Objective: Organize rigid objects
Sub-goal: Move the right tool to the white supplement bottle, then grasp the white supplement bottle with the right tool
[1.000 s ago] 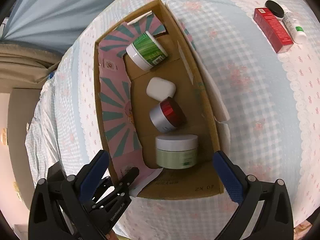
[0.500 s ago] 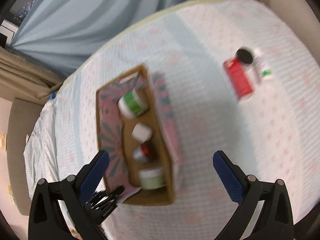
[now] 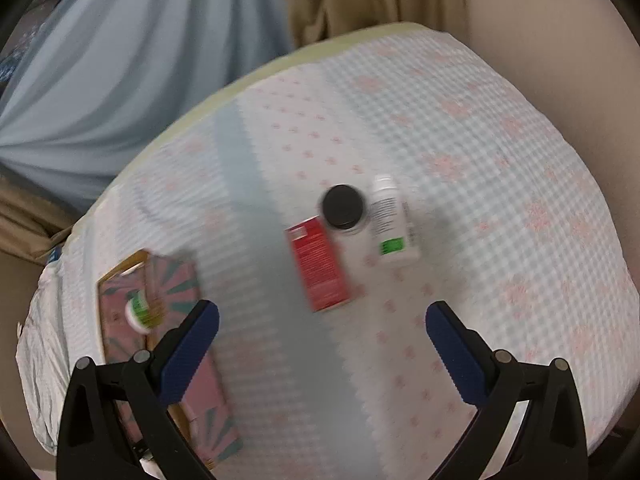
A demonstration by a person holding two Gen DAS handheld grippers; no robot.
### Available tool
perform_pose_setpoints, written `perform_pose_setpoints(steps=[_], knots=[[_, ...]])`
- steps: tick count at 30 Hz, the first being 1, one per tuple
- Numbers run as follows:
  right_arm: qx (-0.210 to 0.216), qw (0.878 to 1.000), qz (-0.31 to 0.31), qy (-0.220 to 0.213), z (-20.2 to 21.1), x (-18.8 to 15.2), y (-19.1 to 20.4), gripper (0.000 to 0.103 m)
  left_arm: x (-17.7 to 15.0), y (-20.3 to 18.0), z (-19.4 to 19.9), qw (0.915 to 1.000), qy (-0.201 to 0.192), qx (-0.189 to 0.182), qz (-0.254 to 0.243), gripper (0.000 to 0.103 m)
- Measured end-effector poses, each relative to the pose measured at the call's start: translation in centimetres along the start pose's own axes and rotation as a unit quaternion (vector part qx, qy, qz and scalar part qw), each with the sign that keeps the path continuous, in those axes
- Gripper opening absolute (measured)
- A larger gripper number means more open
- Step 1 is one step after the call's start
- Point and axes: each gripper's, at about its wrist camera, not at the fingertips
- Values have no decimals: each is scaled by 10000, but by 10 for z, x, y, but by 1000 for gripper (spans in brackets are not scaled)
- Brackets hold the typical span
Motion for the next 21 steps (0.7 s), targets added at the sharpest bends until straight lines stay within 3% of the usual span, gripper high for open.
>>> perform_pose_setpoints(steps=[5,9,15,19,21], knots=[[91,9999,-69,128,-47,31,-36,103,1,0,0,10000,17,6,-14,22],[-88,9997,103,205,-84,48,-47,101,2,-1,0,10000,31,15,-35,22],[-374,9974,488,370,-136,66,-55,74,3,-1,-1,10000,64,10,-36,22],[-541,9964,567,336,-151,67,-59,67,6,0,-3,9999,112,16,-58,22],[-553,9962,574,341,-155,66,-62,53,7,-1,-5,9999,148,29,-71,22]])
Point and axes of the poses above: each gripper's, at about its wrist camera, not at the fingertips, and z roughly against the way its jaws point, y to its left, x to its top, and after that the axes turned 9 degrees about y, right-handed
